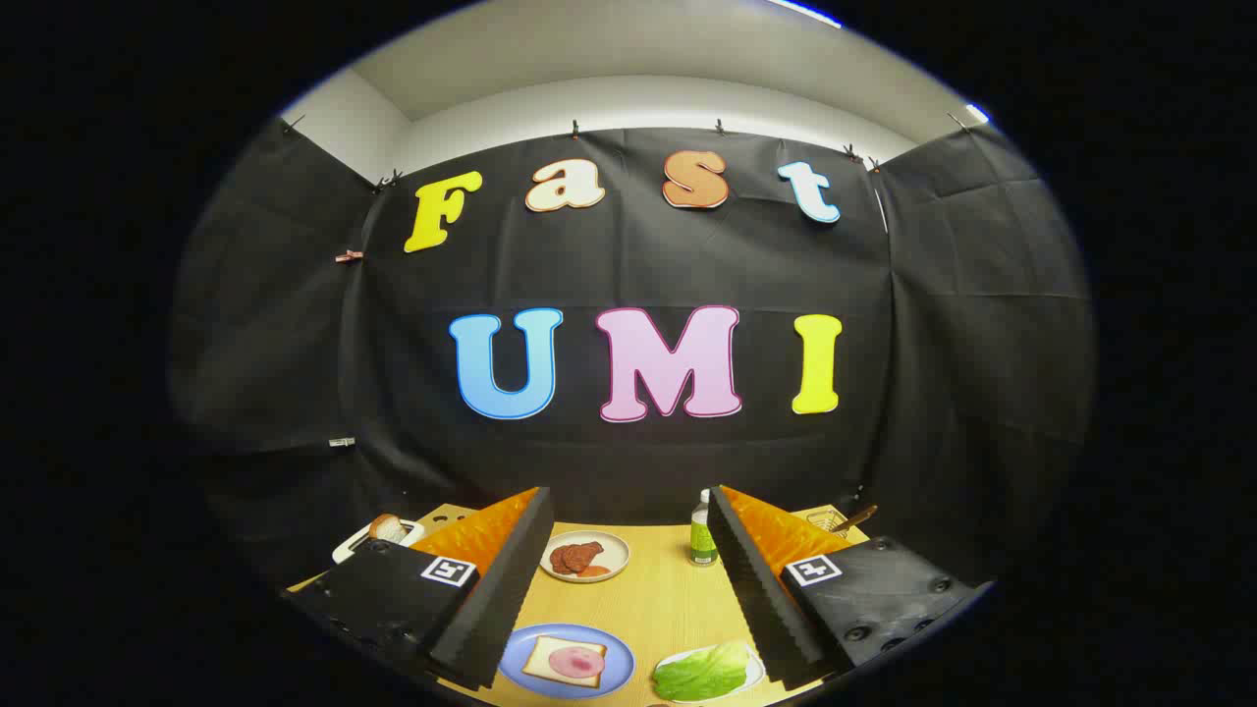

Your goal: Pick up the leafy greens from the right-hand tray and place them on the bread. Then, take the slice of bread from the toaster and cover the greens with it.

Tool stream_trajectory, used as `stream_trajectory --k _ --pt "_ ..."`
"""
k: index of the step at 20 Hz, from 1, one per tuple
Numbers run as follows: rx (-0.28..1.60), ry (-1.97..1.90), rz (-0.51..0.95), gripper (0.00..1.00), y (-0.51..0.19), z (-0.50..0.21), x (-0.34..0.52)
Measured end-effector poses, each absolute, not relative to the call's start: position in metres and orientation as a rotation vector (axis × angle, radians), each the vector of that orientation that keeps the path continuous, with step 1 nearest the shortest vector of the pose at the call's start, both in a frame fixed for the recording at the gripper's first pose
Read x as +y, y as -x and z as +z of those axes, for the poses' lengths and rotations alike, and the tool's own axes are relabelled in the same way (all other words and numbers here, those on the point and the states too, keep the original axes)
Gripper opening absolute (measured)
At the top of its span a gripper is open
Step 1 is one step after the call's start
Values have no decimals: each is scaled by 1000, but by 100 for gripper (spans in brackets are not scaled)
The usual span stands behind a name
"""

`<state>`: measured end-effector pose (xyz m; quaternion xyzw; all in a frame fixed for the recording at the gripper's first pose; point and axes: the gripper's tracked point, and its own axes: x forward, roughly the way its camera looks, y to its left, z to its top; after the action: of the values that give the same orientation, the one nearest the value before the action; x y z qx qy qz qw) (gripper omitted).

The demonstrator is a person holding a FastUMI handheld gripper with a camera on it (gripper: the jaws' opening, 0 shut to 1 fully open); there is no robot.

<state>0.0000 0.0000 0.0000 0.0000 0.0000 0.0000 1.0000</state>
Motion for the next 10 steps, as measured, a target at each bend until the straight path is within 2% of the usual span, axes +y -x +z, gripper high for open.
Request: stream_trajectory --k 10 --pt "33 -6 -24 98 12 -12 -2"
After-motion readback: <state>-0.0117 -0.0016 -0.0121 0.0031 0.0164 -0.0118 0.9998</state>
